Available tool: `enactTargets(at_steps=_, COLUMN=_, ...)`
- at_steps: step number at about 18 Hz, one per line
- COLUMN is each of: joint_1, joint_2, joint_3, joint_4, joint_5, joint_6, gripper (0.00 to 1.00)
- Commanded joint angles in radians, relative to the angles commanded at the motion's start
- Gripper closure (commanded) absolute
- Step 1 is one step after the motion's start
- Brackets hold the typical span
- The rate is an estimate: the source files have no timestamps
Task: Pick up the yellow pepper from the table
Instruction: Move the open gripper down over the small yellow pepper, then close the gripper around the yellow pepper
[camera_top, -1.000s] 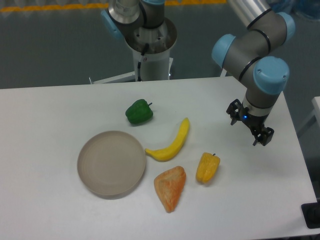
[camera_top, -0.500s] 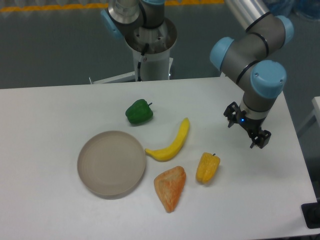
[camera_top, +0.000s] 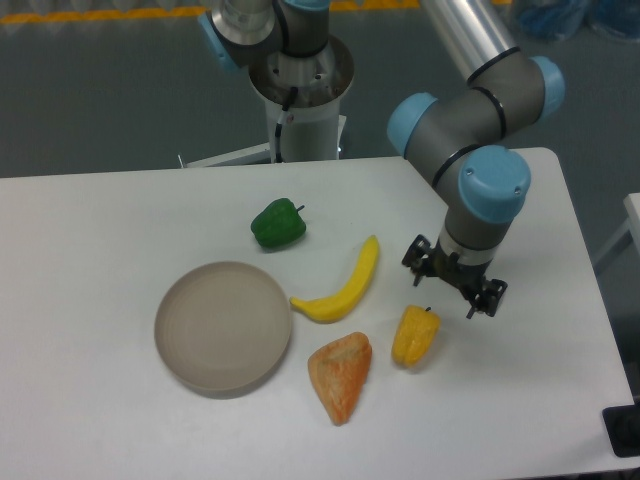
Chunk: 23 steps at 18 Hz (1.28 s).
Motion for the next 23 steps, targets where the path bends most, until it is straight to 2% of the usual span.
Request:
enactTargets(at_steps=3, joint_1=-0.020, joint_2=-0.018, joint_3=0.000, joint_4=0.002, joint_5=0.006, joint_6=-0.038, gripper=0.00)
enactTargets(at_steps=6, joint_1=-0.023, joint_2=-0.038, joint_3=-0.003, joint_4=0.038, joint_5=0.012, joint_6=-0.058, gripper=0.00)
enactTargets(at_steps=11, joint_1=-0.031, joint_2=-0.069, joint_3=-0.005, joint_4=0.064, joint_5=0.024, joint_6=-0.060, gripper=0.00)
enactTargets(at_steps=15, joint_1=-0.048, joint_2=-0.101, joint_3=-0.008, joint_4=0.066, joint_5=0.063, joint_6=-0.055, gripper=0.00)
enactTargets(at_steps=21, joint_1=-0.051, joint_2=-0.115, joint_3=-0.015, joint_4=0.077, joint_5=0.084, joint_6=-0.048, gripper=0.00)
enactTargets(at_steps=22, joint_1=-0.051, joint_2=-0.117, joint_3=-0.012, joint_4=0.077, joint_5=0.092, joint_6=-0.046, gripper=0.06)
enactTargets(at_steps=23, joint_1=-0.051, joint_2=-0.117, joint_3=-0.006, joint_4=0.072, joint_5=0.094, joint_6=-0.048, gripper=0.30)
